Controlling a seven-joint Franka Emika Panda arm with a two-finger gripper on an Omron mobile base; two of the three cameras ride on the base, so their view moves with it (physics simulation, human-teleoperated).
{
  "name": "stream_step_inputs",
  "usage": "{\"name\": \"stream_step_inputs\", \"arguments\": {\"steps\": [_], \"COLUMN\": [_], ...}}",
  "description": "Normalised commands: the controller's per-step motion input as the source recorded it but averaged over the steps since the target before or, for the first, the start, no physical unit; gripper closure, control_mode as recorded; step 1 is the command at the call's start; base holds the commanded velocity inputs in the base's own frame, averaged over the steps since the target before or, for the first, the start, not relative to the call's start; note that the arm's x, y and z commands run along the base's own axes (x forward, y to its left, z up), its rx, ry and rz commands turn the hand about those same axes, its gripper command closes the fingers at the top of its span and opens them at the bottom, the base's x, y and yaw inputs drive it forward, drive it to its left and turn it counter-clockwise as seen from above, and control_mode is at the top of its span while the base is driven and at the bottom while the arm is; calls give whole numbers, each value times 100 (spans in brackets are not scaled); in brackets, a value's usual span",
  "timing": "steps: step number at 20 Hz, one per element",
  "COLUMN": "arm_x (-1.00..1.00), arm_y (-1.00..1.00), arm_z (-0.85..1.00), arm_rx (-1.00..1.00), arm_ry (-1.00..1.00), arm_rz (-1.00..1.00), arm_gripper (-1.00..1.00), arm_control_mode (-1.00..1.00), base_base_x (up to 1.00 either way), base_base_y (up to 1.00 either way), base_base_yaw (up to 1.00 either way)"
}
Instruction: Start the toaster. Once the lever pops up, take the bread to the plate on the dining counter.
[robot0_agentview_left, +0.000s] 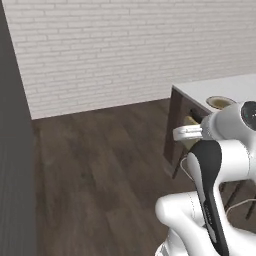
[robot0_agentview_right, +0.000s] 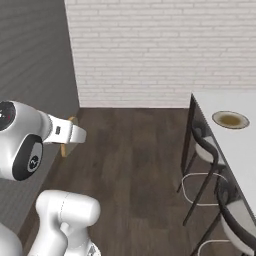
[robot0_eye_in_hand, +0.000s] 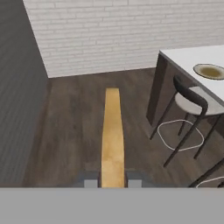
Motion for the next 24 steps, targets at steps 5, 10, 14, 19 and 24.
{"name": "stream_step_inputs", "arguments": {"steps": [5, 10, 14, 19, 24], "arm_x": [0, 0, 0, 0, 0], "arm_y": [0, 0, 0, 0, 0], "arm_z": [0, 0, 0, 0, 0], "arm_rx": [0, 0, 0, 0, 0], "arm_ry": [0, 0, 0, 0, 0], "arm_rz": [0, 0, 0, 0, 0], "arm_gripper": [100, 100, 100, 100, 100], "arm_control_mode": [100, 100, 100, 100, 100], "base_base_x": [100, 100, 100, 82, 67], "base_base_y": [10, 10, 1, -1, 0], "base_base_yaw": [0, -2, -25, -41, -57]}}
